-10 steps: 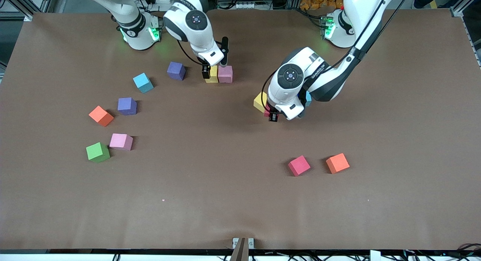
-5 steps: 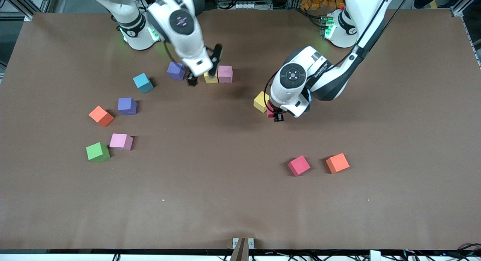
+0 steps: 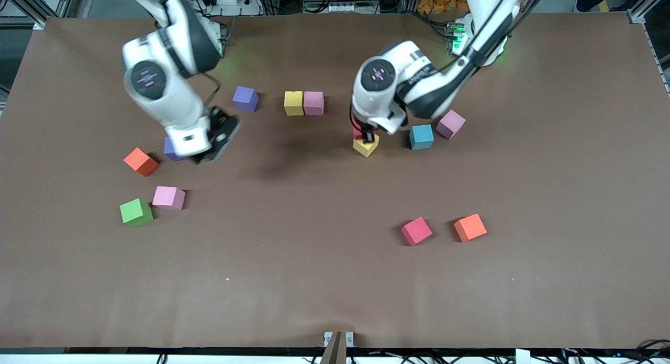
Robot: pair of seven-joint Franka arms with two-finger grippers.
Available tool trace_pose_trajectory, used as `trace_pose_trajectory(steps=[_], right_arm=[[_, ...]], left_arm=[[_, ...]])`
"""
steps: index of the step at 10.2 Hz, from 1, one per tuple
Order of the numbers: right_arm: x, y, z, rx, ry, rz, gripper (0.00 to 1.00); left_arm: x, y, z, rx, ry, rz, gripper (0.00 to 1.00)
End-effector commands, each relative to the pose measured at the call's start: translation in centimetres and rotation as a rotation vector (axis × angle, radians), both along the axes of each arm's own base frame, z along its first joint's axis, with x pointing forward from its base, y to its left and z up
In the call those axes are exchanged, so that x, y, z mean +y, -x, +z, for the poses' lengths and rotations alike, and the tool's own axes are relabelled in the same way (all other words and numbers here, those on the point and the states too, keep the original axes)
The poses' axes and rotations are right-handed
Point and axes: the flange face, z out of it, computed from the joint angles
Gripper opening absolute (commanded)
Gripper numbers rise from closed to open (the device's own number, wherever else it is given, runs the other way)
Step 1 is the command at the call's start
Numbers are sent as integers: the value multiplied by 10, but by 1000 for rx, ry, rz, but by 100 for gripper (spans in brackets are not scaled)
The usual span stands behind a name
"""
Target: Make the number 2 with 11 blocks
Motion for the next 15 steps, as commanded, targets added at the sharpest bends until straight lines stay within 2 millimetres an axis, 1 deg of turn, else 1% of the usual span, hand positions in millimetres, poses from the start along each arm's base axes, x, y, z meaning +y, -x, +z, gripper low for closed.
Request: trace_pose_trajectory(steps=[1,2,3,4,5,6,8,9,10,11,13,15], right_arm=[[-34,-46,-29,-43,25,78,100],[-45,-55,-35,-106,35,116,100],[-56,-62,-46,-127,27,128,100],[-68,-70,-63,-141,13,211,100],[-96,-77,-82,-143,-13,244,100],[-117,-80,-91,-145,-21,265,100],[-156,-82,-109,-120,-27,300,100],[-162,-86,-115,-121,-39,326,100],[-165,-90,-123,-117,-14,427,100],[-177,-91,-137,-105,-11,455,100],[-190,-89,-160,-80,-37,466,100],[-194,-87,-164,-65,-44,478,100]], left_arm=[[-26,50,-13,-9,18,-5,4],[-35,65,-19,-6,28,-26,4],[-44,80,-27,-1,38,-42,4],[-50,91,-33,-8,44,-50,4],[-52,94,-40,-23,42,-41,4],[-55,99,-49,-36,34,-38,4],[-57,103,-62,-47,25,-32,4],[-58,104,-65,-48,24,-32,4],[-58,107,-68,-43,24,-34,4],[-60,109,-70,-37,22,-35,4],[-62,111,-75,-33,30,-23,4],[-64,116,-76,-31,30,-28,4]])
